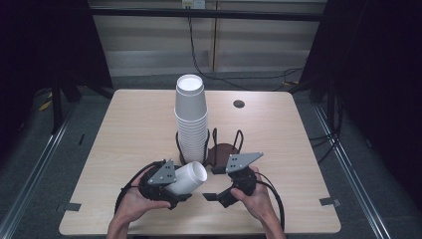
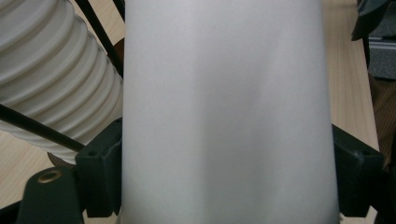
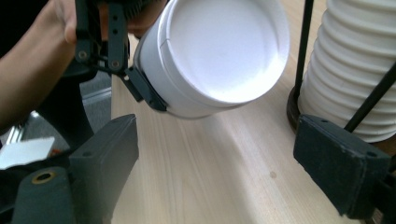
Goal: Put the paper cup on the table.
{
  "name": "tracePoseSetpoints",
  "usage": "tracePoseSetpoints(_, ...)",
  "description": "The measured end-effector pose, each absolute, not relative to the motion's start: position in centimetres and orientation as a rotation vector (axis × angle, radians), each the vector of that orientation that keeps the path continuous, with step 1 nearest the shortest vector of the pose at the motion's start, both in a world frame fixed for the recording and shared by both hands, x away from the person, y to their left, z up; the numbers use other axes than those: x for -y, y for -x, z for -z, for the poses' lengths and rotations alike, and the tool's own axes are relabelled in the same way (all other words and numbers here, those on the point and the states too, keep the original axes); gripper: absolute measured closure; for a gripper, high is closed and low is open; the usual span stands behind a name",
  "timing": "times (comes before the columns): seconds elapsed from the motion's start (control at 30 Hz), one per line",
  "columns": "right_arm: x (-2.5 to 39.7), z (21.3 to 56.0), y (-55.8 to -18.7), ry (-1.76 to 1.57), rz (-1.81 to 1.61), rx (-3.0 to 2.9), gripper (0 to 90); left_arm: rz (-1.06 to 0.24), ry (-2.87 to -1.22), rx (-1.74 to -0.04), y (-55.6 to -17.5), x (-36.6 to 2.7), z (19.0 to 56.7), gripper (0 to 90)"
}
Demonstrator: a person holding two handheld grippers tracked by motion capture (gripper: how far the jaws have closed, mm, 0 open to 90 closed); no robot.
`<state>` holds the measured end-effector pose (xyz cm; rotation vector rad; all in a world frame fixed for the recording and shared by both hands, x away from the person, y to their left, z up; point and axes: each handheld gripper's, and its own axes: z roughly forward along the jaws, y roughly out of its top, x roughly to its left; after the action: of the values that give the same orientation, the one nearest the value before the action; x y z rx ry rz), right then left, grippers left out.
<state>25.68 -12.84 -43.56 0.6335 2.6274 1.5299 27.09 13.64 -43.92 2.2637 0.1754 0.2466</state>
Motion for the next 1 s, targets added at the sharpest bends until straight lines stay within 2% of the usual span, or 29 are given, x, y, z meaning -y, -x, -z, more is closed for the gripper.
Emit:
tracePoseSetpoints(0.53,10.8,42.9,-26.6,-0.509,-1.16,-2.891,14.5,-0.293,-2.407,-0.097,-26.9,-12.5,43.1,16.6)
tracePoseSetpoints(0.83,10.3,42.9,-27.6,-0.513,-1.068,-2.945,14.7,-0.296,-2.48,-0.073,-26.8,-11.9,43.7,16.6)
tracePoseSetpoints(1.0,10.1,43.0,-28.0,-0.496,-1.034,-2.971,18.1,-0.286,-2.523,-0.053,-26.8,-11.6,43.8,16.6)
